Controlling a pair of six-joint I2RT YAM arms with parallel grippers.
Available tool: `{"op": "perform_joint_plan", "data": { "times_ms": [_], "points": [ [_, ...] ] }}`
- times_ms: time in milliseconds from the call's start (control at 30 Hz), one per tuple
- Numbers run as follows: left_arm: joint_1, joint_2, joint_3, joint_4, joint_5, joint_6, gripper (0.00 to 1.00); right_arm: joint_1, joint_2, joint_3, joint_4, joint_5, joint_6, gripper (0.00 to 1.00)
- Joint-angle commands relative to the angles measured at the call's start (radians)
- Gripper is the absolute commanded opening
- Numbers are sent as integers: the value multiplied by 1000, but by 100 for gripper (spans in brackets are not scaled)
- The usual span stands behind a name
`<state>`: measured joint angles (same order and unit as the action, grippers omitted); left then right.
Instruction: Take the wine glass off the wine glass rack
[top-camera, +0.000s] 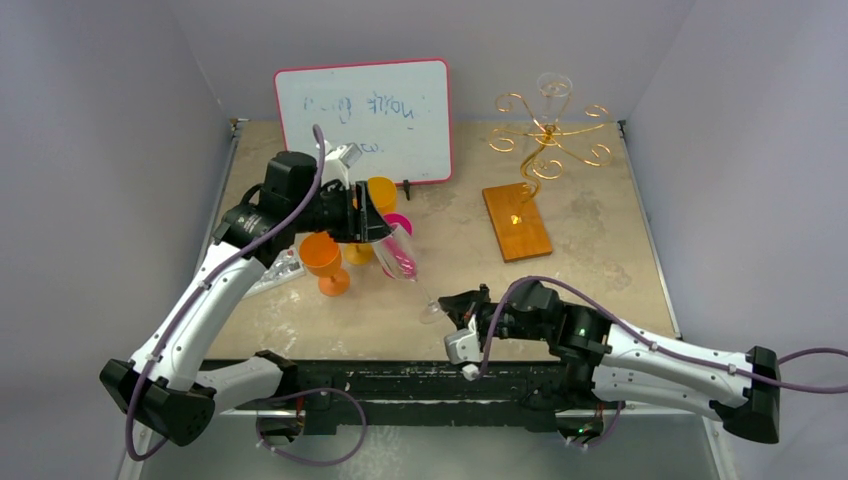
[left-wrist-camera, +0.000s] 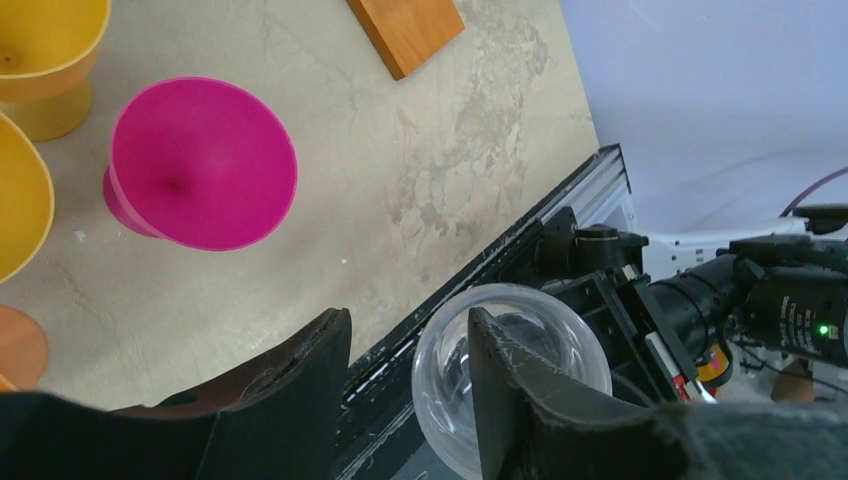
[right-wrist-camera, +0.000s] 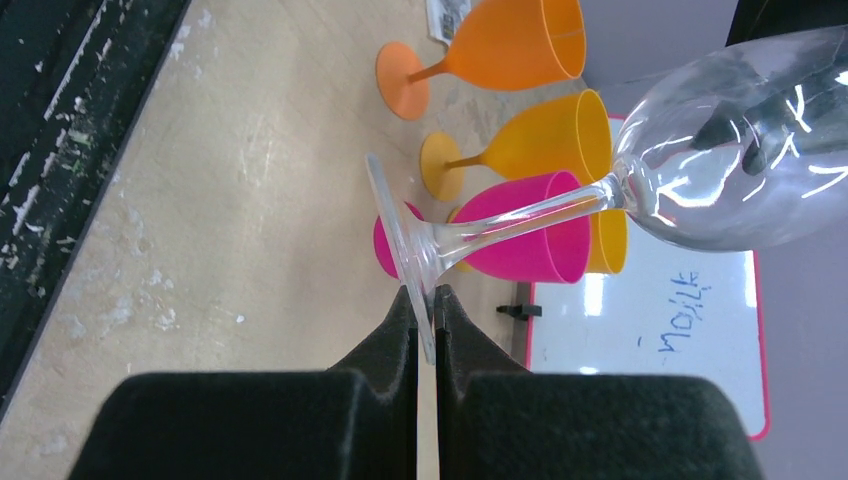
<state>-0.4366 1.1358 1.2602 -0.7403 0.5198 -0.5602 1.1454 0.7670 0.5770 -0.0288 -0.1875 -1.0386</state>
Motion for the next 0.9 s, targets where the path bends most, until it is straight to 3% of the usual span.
{"op": "perform_joint_plan", "data": {
  "times_ms": [0,133,367,433,567,700,867],
  "points": [
    [-2,-24,-4,-14,111,125,43,0,-16,79,53,190,-65,0],
    [-2,-44,-28,-9,189,163,34,0,-57,76,58,176,-104,0],
    [-4,-115,-95,71,349,185,33,0,-71,87,60,173,-204,0],
    [-4,-116,-96,57,369,196,25,0,-64,100,57,189,-219,0],
    [-3,-95,-21,-152,324,358,0,-1,-69,104,48,275,-240,2],
    [-5,-145,-33,-107,338,324,0,-1,-100,106,56,274,-246,14],
    [-4,-198,-41,-19,334,228,0,0,-124,97,71,213,-202,17]
  ]
}}
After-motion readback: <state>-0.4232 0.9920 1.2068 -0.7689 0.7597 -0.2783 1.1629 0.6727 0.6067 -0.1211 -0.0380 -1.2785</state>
